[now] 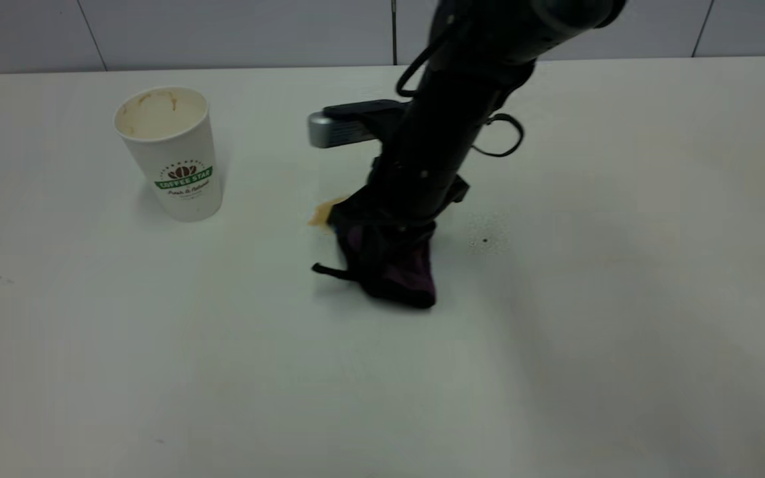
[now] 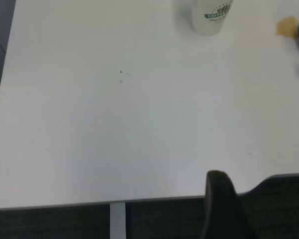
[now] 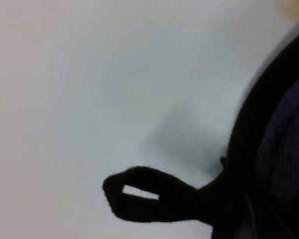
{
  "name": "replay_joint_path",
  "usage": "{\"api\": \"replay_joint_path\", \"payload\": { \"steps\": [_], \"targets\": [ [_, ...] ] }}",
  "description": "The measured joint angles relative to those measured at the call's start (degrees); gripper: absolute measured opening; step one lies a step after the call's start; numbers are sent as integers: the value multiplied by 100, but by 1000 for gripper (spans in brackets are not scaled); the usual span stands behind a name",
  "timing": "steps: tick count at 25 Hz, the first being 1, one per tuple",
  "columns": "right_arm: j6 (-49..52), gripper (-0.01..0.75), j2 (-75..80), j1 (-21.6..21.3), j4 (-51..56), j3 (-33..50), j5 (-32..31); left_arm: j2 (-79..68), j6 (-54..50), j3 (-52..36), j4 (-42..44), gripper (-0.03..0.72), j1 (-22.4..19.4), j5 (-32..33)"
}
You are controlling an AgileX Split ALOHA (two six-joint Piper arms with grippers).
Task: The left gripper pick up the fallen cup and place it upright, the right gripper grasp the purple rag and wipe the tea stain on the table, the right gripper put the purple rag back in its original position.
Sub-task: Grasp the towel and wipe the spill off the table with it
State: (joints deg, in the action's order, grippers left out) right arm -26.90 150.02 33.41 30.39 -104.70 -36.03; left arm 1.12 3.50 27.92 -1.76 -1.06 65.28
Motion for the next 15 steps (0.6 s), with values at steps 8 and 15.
{"api": "replay_joint_path", "payload": {
  "steps": [8,15],
  "targets": [
    [0,77,26,562,391,6,1610,0,0,0,0,433,0,0],
    [-22,79,364,526,475,-235,2011,0,0,0,0,433,0,0]
  ]
}}
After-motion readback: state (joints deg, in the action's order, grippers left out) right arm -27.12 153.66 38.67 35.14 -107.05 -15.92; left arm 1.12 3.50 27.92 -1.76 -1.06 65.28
